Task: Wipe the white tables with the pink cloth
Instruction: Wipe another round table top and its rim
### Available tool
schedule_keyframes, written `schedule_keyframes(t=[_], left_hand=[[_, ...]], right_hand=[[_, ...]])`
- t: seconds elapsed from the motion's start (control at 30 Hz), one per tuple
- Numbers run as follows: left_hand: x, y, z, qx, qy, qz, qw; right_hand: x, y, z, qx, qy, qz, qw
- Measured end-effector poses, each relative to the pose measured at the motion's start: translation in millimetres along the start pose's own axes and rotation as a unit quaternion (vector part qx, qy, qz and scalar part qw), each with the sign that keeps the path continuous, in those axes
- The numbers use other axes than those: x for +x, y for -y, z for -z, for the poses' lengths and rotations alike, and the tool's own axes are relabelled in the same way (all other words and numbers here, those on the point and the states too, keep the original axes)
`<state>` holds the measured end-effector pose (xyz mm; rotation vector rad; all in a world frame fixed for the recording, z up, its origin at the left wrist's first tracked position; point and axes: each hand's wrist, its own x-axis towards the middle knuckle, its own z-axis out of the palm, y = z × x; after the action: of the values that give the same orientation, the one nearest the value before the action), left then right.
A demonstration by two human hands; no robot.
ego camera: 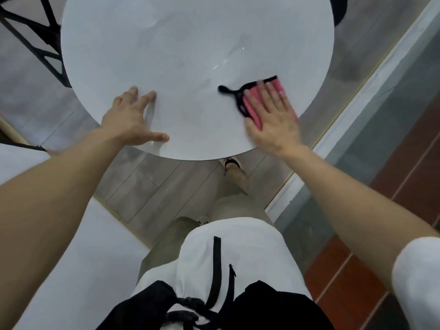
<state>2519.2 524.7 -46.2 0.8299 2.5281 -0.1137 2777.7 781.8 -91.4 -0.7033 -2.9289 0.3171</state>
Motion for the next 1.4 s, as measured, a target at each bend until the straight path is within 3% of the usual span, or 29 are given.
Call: schedule_keyframes(t=[0.1, 0.17, 0.23, 0.3, 0.4, 0.5, 0.57, 0.67, 0.73, 0.9, 0.97, 1.13, 1.27, 1.4], left_hand=[[1, -1, 0, 0.012, -0.021, -0.011, 1.0], [-3, -1, -1, 0.006, -0.034, -0.016, 0.999], [-10, 1, -3, -0.027, -0.039, -0.025, 0.999], [-20, 5, -5, -0.086, -0.051, -0.04, 0.994], [-33, 24, -14, -0.14, -0.131, -0.019, 0.981], [-34, 49, -21, -0.167, -0.199, 0.091, 0.961], [-32, 58, -24, -0.228, -0.189, 0.154, 0.942], [-30, 62, -36, -0.327, -0.147, 0.151, 0.921], [-28, 63, -46, -0.356, -0.144, 0.124, 0.915], [-25, 75, -53, -0.408, -0.101, 0.105, 0.901], [-28, 85, -57, -0.452, -0.092, 0.082, 0.883], [-32, 86, -61, -0.548, -0.054, 0.083, 0.83], [-34, 94, -65, -0.556, -0.02, 0.114, 0.823], [-32, 93, -71, -0.575, -0.012, 0.127, 0.808]], right_hand=[[12, -43, 14, -0.016, 0.035, -0.151, 0.988], [13, -9, 5, -0.042, 0.027, -0.195, 0.979], [9, 57, -12, -0.045, 0.03, -0.129, 0.99], [5, 130, -31, -0.024, 0.058, 0.005, 0.998], [8, 181, -40, -0.004, 0.077, 0.119, 0.99], [11, 127, -35, -0.017, 0.06, 0.17, 0.983], [12, 65, -20, -0.039, 0.043, 0.132, 0.99], [14, 9, 0, -0.065, 0.072, 0.016, 0.995], [17, 30, -3, -0.068, 0.087, -0.017, 0.994], [78, 173, -44, -0.042, 0.085, 0.239, 0.966], [112, 214, -55, -0.038, 0.092, 0.293, 0.951], [93, 164, -46, -0.042, 0.105, 0.405, 0.907], [46, 110, -28, -0.071, 0.174, 0.465, 0.865], [130, 164, -39, -0.064, 0.168, 0.494, 0.851]])
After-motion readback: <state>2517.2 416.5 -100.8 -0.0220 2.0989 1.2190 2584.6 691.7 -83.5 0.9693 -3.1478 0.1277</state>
